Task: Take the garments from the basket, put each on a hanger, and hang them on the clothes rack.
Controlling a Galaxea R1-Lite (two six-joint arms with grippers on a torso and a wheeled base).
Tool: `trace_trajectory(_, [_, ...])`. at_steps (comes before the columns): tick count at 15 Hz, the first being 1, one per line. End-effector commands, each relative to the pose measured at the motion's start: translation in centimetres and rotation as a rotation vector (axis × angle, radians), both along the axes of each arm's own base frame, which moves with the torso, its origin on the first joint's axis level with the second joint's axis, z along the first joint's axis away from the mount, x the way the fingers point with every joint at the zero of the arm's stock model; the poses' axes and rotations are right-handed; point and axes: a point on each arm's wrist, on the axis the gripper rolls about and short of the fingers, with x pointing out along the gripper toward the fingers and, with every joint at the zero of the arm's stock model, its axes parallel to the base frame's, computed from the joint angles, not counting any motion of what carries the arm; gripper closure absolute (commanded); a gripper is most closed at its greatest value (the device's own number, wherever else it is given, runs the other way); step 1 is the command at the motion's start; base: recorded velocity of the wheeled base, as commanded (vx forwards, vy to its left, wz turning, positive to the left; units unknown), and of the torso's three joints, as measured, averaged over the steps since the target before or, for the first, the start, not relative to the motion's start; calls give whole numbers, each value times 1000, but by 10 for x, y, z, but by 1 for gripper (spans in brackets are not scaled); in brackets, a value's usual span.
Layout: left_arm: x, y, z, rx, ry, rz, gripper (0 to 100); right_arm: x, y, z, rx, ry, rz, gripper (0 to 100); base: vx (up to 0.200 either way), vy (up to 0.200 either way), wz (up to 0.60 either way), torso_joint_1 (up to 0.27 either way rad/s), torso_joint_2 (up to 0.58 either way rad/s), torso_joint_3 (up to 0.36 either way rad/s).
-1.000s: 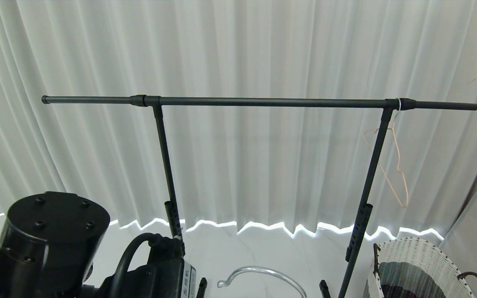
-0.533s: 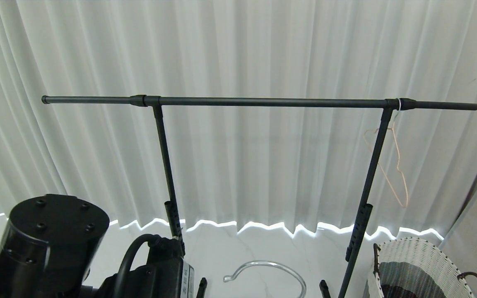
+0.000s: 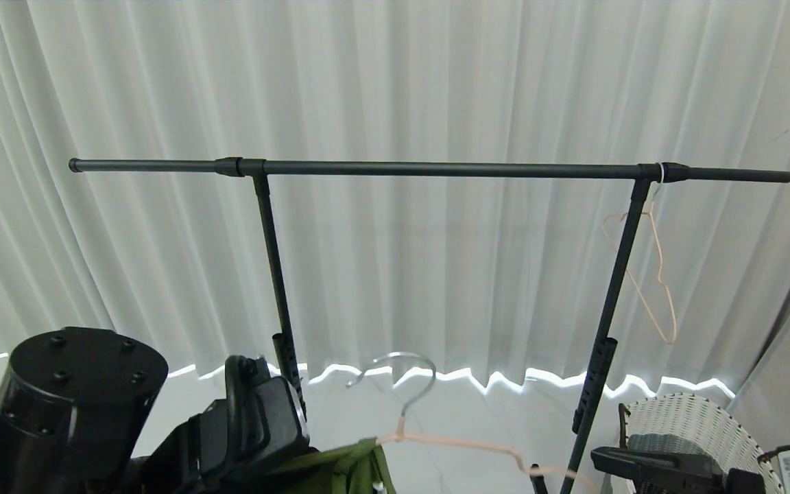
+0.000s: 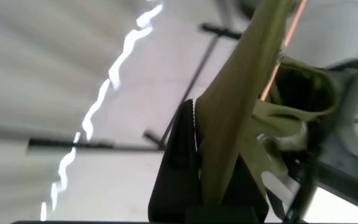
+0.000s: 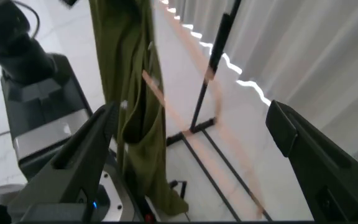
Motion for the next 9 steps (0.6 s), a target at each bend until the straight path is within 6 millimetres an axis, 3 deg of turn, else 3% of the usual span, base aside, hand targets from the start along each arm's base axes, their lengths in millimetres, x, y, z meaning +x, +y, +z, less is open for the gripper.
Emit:
trace_trajectory(1, [5, 2, 7, -32, -10, 113, 100, 3, 6, -7, -42, 13, -12, 0, 0, 0, 0, 0, 0, 0])
trace_trajectory(5, [16, -4, 30, -128, -51, 311, 100, 10, 22, -19, -104, 55, -32, 0, 0, 0, 0, 0, 0, 0])
trace_trajectory(8, [19, -6, 45, -206, -60, 364, 100, 26, 50, -25, -91, 163, -124, 0, 0, 0, 0, 0, 0, 0])
trace_trajectory(9, [20, -7, 47, -219, -61, 368, 100, 38, 67, -25, -72, 200, -203, 0, 0, 0, 0, 0, 0, 0])
